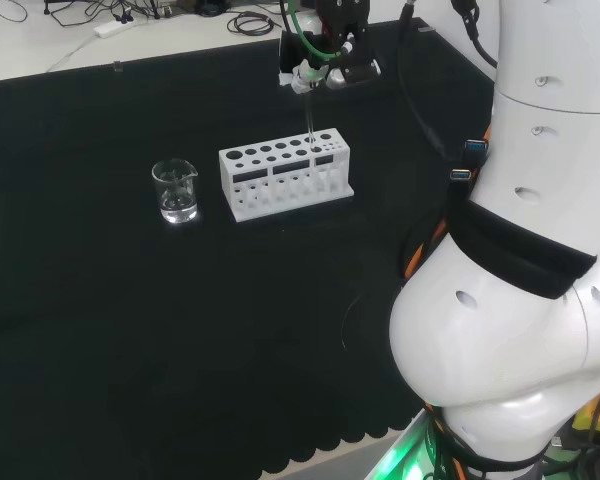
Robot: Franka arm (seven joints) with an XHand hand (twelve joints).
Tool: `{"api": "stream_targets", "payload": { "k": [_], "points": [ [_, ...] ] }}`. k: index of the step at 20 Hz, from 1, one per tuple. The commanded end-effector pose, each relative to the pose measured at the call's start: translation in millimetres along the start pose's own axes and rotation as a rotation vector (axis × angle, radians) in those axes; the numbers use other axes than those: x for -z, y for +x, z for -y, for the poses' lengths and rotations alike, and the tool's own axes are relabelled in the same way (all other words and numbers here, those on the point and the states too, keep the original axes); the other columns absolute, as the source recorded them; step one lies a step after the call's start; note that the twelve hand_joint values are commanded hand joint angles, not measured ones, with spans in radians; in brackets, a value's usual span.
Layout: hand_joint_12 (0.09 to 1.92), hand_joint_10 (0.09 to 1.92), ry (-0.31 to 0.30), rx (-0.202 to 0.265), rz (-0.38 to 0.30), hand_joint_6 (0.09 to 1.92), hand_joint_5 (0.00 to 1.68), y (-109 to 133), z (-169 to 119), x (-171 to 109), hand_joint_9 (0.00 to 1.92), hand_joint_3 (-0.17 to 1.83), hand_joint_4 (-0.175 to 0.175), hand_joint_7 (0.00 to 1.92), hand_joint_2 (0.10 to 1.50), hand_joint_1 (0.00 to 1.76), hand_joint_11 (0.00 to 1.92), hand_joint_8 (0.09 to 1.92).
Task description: Put the glass rod back on the white test tube rack.
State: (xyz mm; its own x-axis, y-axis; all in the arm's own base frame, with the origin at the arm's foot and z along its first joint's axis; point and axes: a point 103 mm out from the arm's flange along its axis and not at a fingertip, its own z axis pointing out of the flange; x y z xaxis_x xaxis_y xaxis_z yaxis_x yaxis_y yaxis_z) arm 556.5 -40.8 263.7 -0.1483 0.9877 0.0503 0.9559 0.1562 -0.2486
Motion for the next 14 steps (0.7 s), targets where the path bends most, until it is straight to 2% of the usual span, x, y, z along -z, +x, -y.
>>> {"api": "stream_targets", "payload": {
  "k": [1, 2, 4, 5, 6, 7, 8, 10, 11, 12, 14],
  "points": [
    [0.59, 1.14, 0.008, 0.006, -0.016, 0.44, 1.10, 0, 1, 0, 1.12, 0.00, -0.175, 0.97, 1.07, 1.40, 1.53, 1.05],
    [0.59, 1.13, 0.010, 0.006, -0.015, 0.44, 1.10, -1, 2, 2, 1.12, 0.00, -0.175, 0.97, 1.07, 1.40, 1.54, 1.05],
    [0.56, 0.95, 0.012, 0.007, -0.003, 0.21, 1.30, -4, 5, 5, 1.38, -0.11, -0.175, 1.16, 1.07, 1.35, 1.58, 0.90],
    [0.53, 0.86, 0.014, 0.007, 0.006, 0.15, 1.35, -5, 6, 7, 1.47, -0.14, -0.163, 1.26, 1.06, 1.33, 1.61, 0.74],
    [0.49, 0.76, 0.016, 0.003, 0.010, 0.18, 1.36, -6, 7, 9, 1.54, -0.16, -0.143, 1.34, 1.05, 1.32, 1.64, 0.58],
    [0.46, 0.67, 0.022, -0.005, 0.014, 0.23, 1.29, -7, 7, 11, 1.57, -0.17, -0.152, 1.39, 1.03, 1.36, 1.66, 0.44],
    [0.44, 0.58, 0.029, -0.013, 0.018, 0.35, 1.17, -9, 8, 12, 1.60, -0.17, -0.162, 1.35, 0.98, 1.37, 1.68, 0.39],
    [0.44, 0.23, 0.028, -0.031, 0.022, 0.66, 0.83, -11, 10, 16, 1.59, -0.17, -0.172, 1.12, 0.92, 1.54, 1.70, 0.49],
    [0.43, 0.15, 0.029, -0.034, 0.022, 0.75, 0.67, -11, 10, 18, 1.63, -0.17, -0.170, 1.01, 0.88, 1.50, 1.70, 0.58],
    [0.42, 0.10, 0.029, -0.036, 0.025, 0.80, 0.56, -11, 10, 19, 1.65, -0.17, -0.162, 0.92, 0.85, 1.45, 1.71, 0.66],
    [0.40, 0.09, 0.026, -0.039, 0.017, 0.82, 0.43, -16, 12, 23, 1.64, -0.17, -0.142, 0.82, 0.82, 1.38, 1.73, 0.73]
  ]
}}
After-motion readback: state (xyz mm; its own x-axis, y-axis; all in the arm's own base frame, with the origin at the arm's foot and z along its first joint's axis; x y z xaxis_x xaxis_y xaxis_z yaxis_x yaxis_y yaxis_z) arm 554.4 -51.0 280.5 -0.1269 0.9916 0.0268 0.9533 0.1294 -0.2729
